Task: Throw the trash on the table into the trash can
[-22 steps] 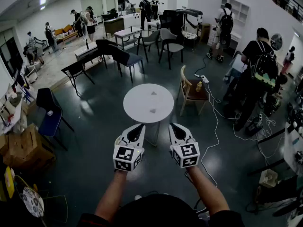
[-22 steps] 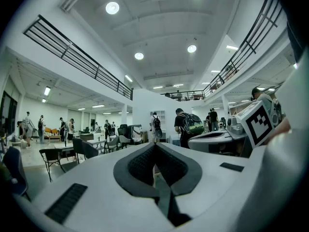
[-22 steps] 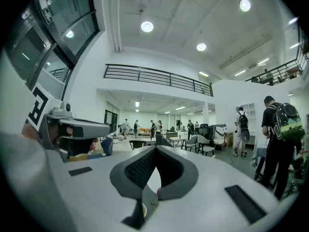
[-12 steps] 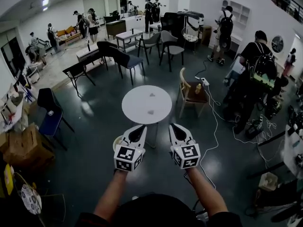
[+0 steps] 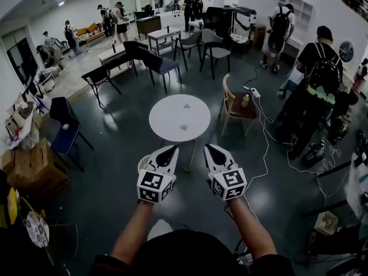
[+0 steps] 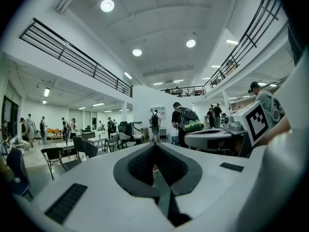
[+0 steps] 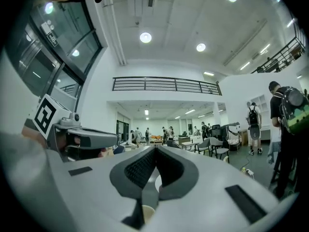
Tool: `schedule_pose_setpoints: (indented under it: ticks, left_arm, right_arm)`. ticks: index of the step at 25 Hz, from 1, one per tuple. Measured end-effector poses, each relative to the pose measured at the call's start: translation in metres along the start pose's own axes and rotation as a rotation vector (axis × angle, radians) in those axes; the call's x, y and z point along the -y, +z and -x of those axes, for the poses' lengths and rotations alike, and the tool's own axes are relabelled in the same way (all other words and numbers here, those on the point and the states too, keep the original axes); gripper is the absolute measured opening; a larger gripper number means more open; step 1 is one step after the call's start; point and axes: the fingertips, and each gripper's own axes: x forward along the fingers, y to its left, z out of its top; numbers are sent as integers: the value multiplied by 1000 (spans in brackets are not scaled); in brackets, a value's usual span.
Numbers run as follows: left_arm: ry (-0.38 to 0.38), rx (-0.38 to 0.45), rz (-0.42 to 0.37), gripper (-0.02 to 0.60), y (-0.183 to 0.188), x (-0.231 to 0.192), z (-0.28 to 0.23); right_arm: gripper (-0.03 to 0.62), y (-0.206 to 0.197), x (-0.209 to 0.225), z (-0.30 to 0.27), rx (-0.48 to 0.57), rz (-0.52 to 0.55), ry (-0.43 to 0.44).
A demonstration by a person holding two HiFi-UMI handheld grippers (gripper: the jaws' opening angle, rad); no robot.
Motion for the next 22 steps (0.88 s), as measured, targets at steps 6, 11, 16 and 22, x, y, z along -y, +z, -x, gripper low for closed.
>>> schedule_pose_setpoints:
  ticks: [6,11,16,22]
  left_arm:
    - [17,-12,16,11,-4,-9,-13]
    - [3,-14,23,11,-11,-30,-27]
    - [-13,-8,38,11,-14,-63,-58]
    - [-34,-3,51,11,-16,-118,-103]
  right_arm:
    - [18,2,-5,-15,-9,58,51]
    - [18,-1,-2,-41,-3,40,45]
    - [18,-6,16,-84,-20,34,16]
    - [18,-10,36,-151,-28,19,-5]
